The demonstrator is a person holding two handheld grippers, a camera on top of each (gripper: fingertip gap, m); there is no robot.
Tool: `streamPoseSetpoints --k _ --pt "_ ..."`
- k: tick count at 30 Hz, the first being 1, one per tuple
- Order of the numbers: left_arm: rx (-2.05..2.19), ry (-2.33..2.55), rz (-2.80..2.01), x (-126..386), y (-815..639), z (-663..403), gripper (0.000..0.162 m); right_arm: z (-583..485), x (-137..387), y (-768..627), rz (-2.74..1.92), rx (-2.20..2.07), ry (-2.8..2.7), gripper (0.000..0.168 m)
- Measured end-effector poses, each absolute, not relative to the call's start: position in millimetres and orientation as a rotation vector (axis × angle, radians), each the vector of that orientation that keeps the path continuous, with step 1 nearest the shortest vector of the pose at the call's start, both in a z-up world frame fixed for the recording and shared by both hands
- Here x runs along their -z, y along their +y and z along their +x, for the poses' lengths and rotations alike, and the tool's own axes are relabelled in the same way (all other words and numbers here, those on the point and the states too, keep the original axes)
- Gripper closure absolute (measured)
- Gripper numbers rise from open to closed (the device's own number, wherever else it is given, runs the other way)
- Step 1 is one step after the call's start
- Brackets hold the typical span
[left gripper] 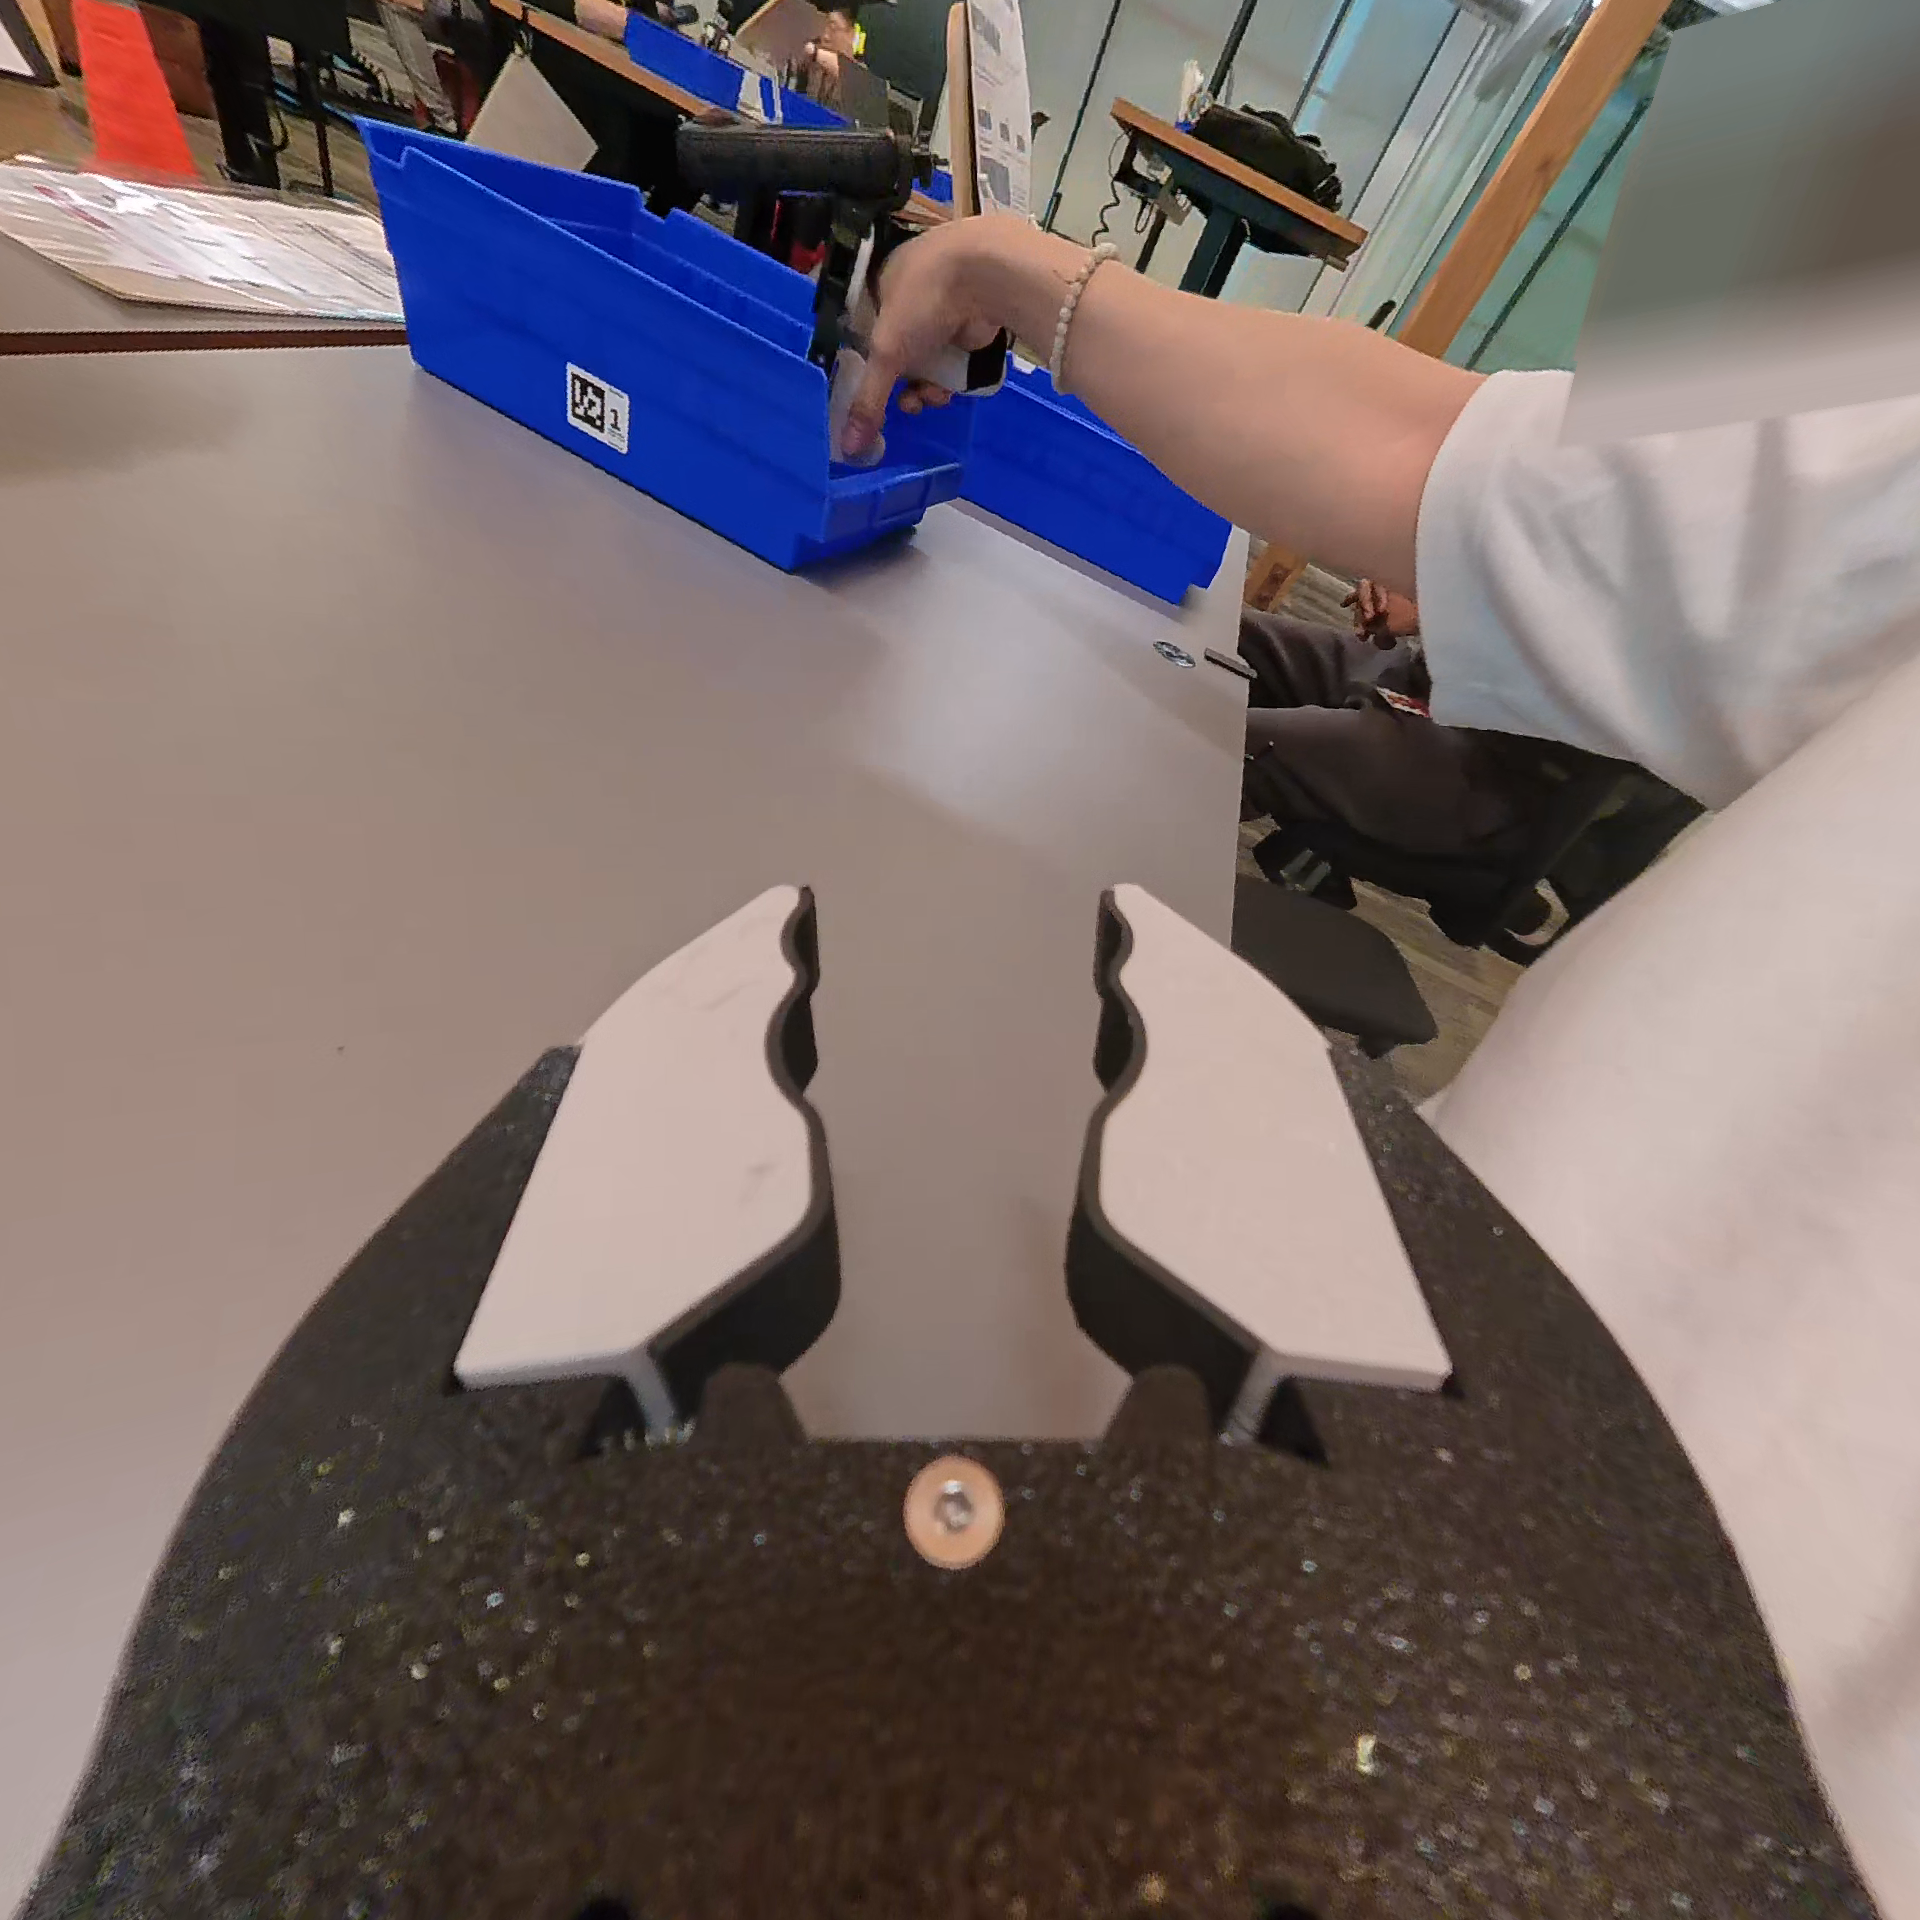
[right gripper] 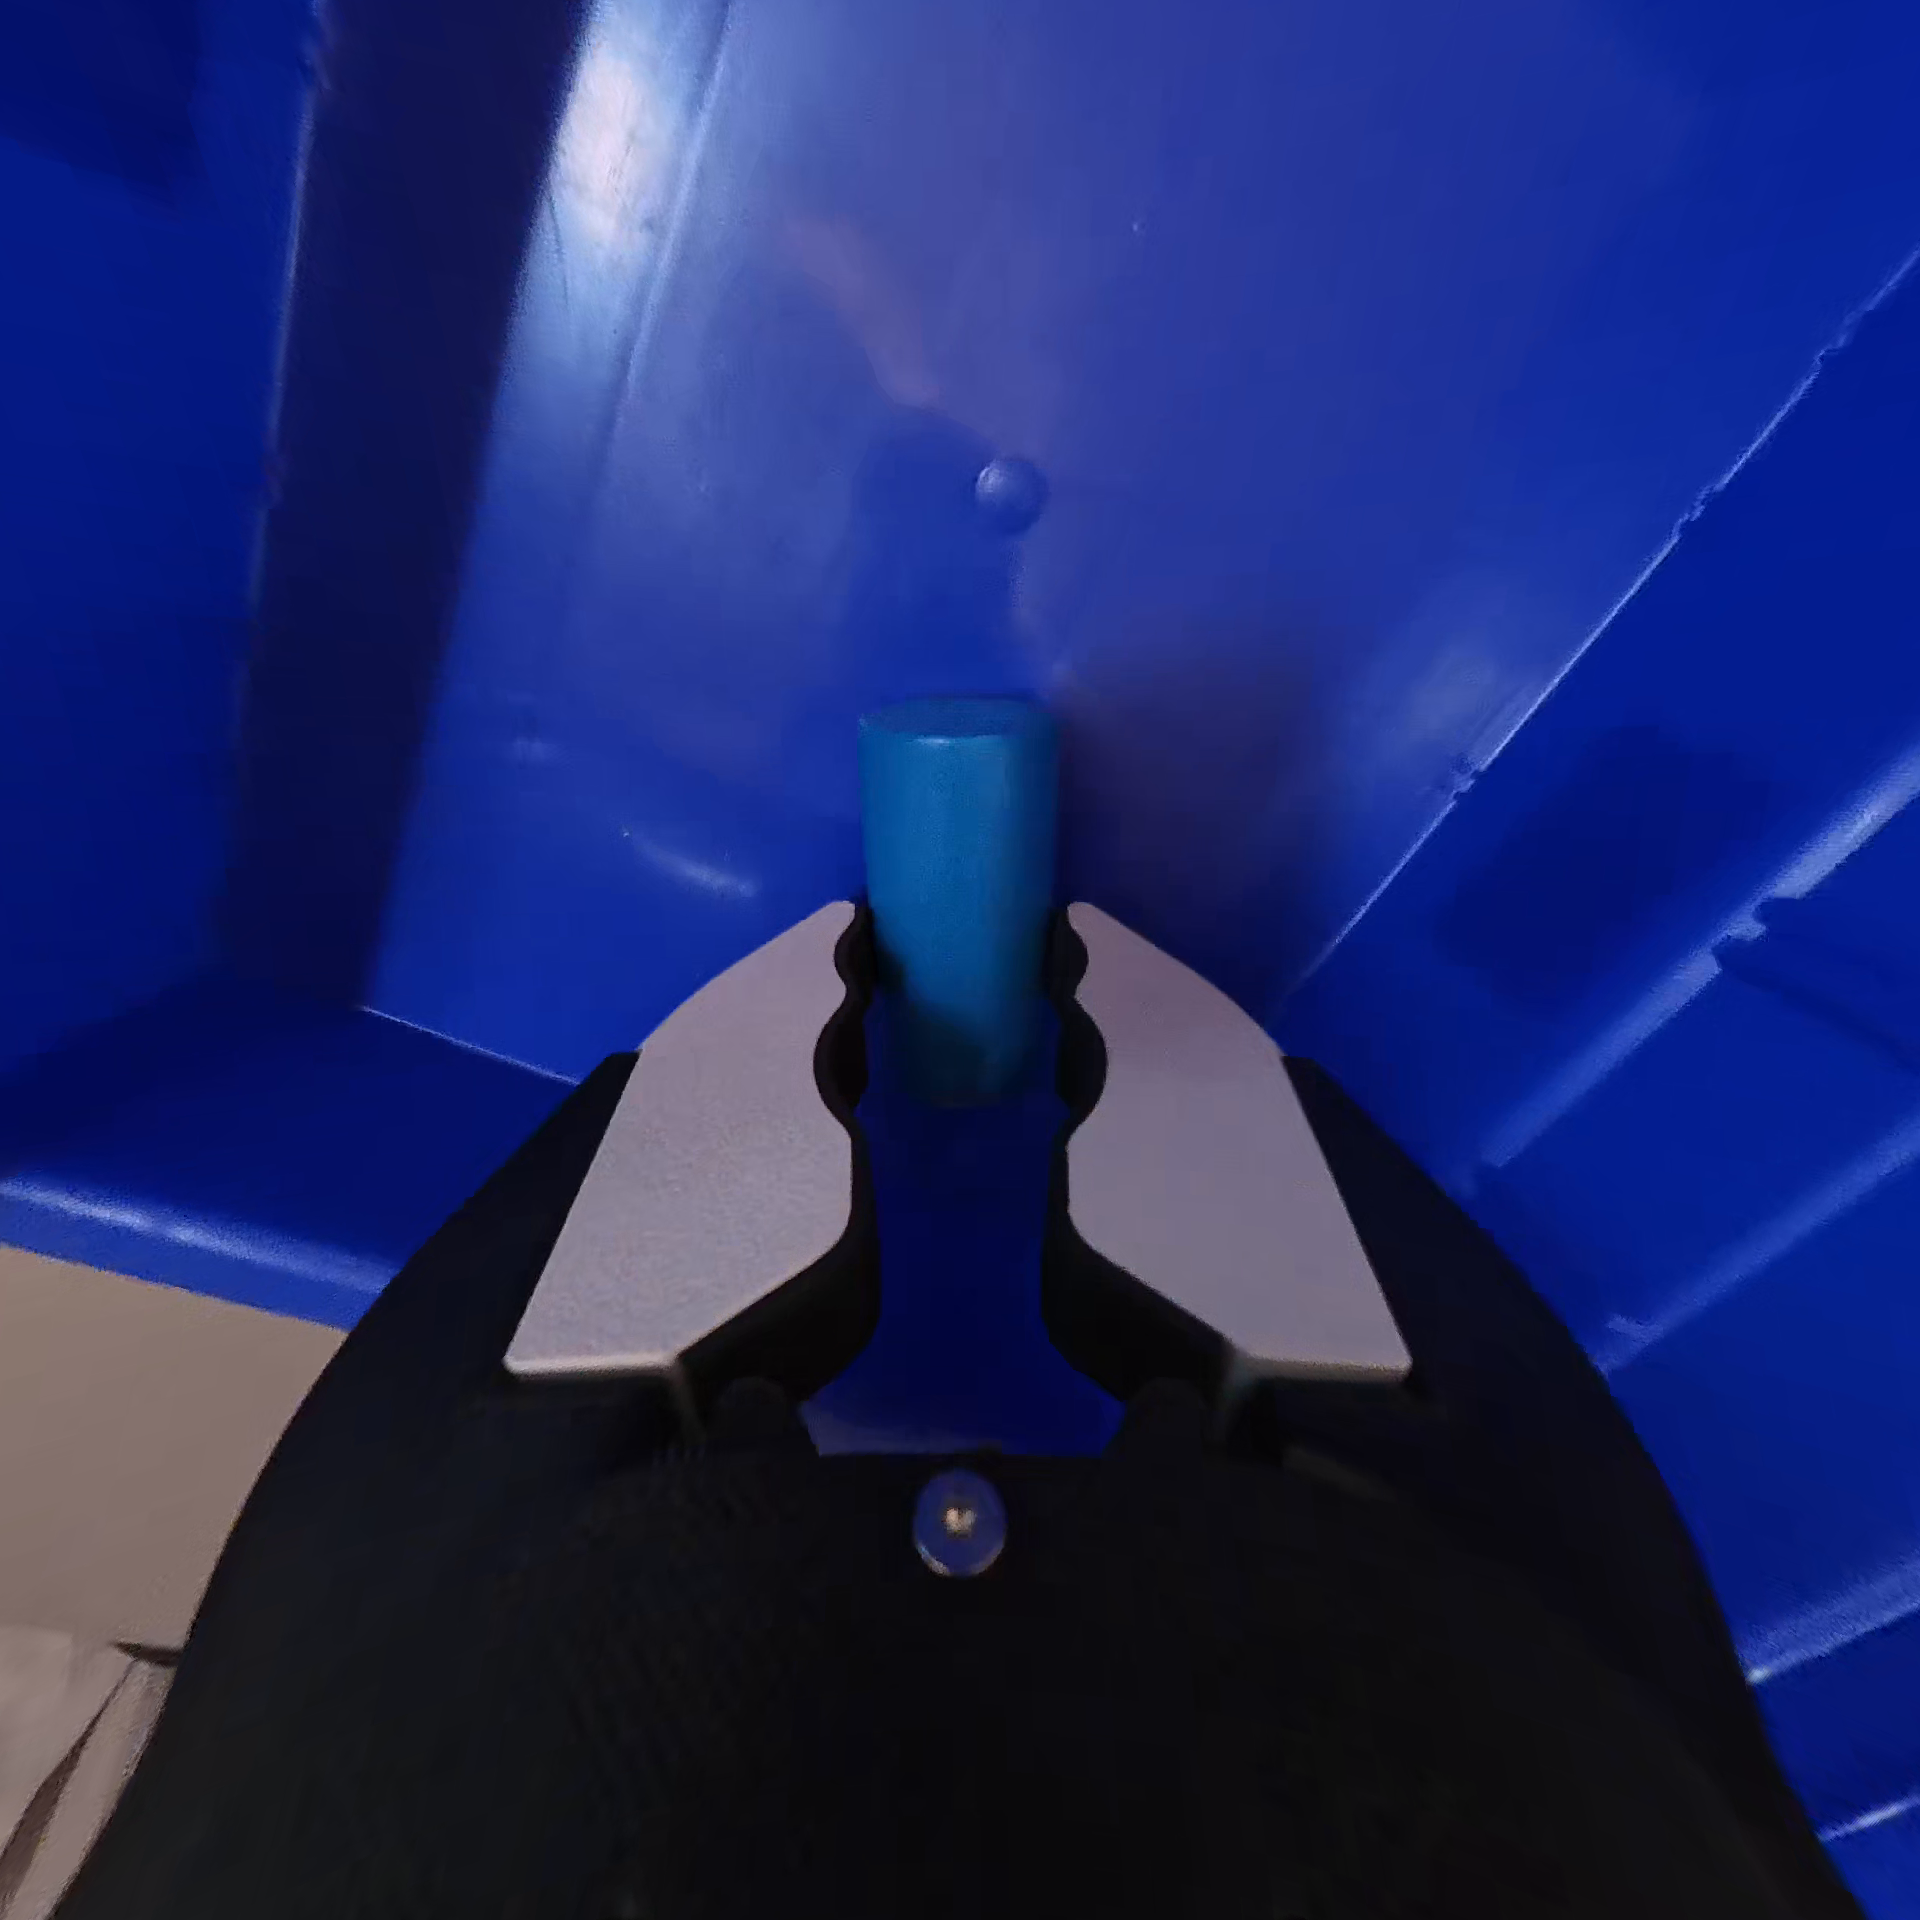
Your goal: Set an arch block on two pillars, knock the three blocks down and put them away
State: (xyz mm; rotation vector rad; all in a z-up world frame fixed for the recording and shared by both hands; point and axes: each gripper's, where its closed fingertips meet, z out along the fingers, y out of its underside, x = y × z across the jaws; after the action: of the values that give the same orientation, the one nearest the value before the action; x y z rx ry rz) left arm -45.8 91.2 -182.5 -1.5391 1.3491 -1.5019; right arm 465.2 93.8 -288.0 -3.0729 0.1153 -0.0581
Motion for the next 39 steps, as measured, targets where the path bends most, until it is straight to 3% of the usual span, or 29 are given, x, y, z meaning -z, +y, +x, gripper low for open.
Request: streamPoseSetpoints --k 4,8,13,17,24,39 --pt "1.499 1.328 -1.546 183.2 92.2 -48.2 0.111 463.6 264.8 97.8 -3.089 0.177 -0.009 0.116" --pt "1.494 1.321 -1.549 183.7 92.0 -49.7 0.111 443.8 186.1 144.6 -2.826 0.372 -0.145 0.103" --pt "1.498 1.304 -1.537 180.1 95.1 -52.2 0.111 296.7 132.3 216.0 -2.459 0.295 -0.901 0.099" --pt "1.516 1.293 -1.513 175.6 96.7 -54.1 0.111 170.7 154.1 257.3 -2.196 0.218 -1.498 0.097" --pt "1.537 1.260 -1.489 172.8 100.5 -65.6 0.111 14.9 196.9 353.2 -1.783 0.176 -1.839 0.103" --pt "1.622 1.158 -1.457 170.5 108.0 -92.4 0.111 -28.9 265.4 461.2 -1.747 0.150 -1.858 0.111"
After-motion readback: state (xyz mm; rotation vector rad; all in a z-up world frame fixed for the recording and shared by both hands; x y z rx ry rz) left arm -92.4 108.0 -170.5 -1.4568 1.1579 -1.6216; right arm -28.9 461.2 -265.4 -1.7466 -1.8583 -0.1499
